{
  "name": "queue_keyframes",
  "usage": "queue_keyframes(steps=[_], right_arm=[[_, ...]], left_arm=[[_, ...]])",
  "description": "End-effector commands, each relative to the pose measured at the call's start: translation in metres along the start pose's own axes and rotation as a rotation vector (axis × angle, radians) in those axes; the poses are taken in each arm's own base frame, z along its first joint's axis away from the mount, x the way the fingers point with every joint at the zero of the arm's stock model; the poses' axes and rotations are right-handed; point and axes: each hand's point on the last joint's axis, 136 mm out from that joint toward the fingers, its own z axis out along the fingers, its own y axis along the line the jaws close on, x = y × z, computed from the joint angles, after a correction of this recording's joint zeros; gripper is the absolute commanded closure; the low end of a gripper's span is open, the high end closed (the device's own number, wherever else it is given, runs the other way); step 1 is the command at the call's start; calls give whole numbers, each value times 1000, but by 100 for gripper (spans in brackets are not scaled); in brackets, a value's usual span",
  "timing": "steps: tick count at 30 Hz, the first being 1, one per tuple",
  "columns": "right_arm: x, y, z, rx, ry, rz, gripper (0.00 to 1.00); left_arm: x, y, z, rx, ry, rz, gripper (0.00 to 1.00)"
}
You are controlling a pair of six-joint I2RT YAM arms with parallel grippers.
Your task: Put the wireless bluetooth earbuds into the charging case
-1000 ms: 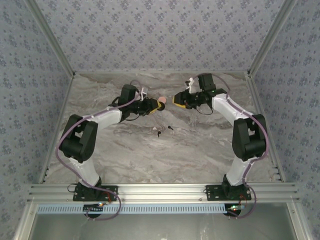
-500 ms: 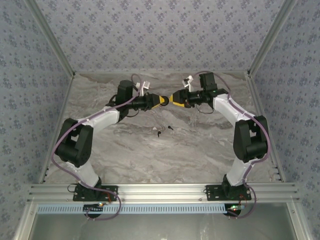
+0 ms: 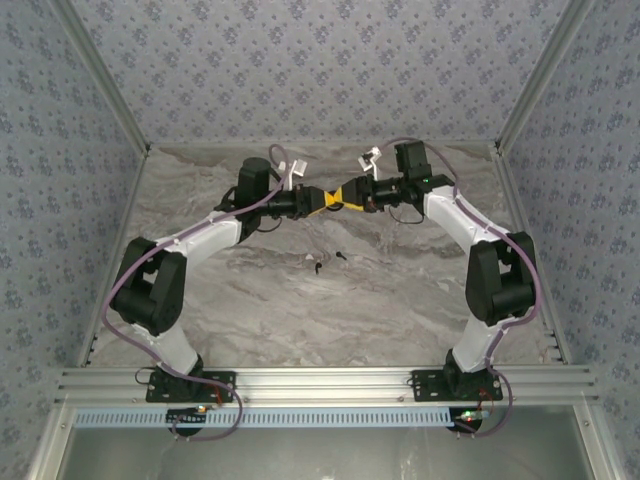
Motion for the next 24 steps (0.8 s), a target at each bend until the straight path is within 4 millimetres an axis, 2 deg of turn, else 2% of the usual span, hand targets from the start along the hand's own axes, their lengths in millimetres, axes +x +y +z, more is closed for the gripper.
queue_keyframes(steps=[1,8,10,17,22,24], right_arm=[[-8,13,1,-38,3,-39,63],[-7,17,-1,-34,-2,-45,79],[-8,20,-4,-30,-15,-53,81],[-16,43,-22,-56,-88,-72,81],[-30,70,-36,-85,-165,-94,82],[-34,81,-42,-84,-194,-118,82]], left_arm=[[-6,-28,-2,56,4,84,76],[-6,-32,-2,61,7,89,74],[-8,-35,-3,60,-2,92,65],[-21,-58,-19,55,-85,116,49],[-33,-78,-34,71,-187,121,45],[-37,-79,-39,58,-228,114,44]])
